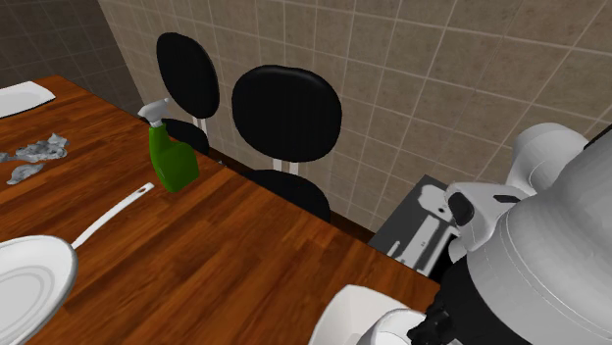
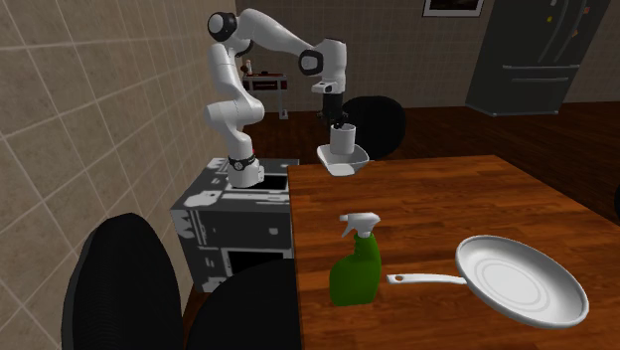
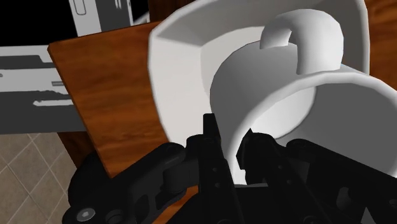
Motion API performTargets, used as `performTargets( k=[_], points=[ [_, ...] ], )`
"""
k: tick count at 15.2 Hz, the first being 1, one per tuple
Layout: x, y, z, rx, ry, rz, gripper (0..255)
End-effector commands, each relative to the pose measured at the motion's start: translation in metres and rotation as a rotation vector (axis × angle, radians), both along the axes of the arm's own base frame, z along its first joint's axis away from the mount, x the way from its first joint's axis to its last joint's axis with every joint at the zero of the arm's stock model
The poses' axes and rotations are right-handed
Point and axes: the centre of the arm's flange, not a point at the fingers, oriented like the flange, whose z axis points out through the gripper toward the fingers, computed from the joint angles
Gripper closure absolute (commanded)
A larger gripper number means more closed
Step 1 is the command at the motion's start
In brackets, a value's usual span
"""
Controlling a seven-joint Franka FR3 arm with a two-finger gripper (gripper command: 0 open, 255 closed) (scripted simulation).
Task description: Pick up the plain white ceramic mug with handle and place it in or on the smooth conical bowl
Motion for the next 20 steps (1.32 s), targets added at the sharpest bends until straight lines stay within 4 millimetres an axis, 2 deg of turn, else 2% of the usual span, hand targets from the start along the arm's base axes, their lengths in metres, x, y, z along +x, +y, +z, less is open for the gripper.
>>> performTargets(
  k=[1, 7, 8, 13, 17, 20],
  points=[
    [0.000, 0.000, -0.003, 0.001, 0.000, 0.000, 255],
    [0.000, 0.000, -0.003, 0.001, 0.000, 0.000, 255],
    [0.000, 0.000, -0.003, 0.001, 0.000, 0.000, 0],
    [0.000, 0.000, -0.003, 0.001, 0.000, 0.000, 0],
    [-0.005, 0.000, 0.047, 0.001, 0.000, 0.000, 0],
    [-0.005, 0.000, 0.047, 0.001, 0.000, 0.000, 0]
  ],
)
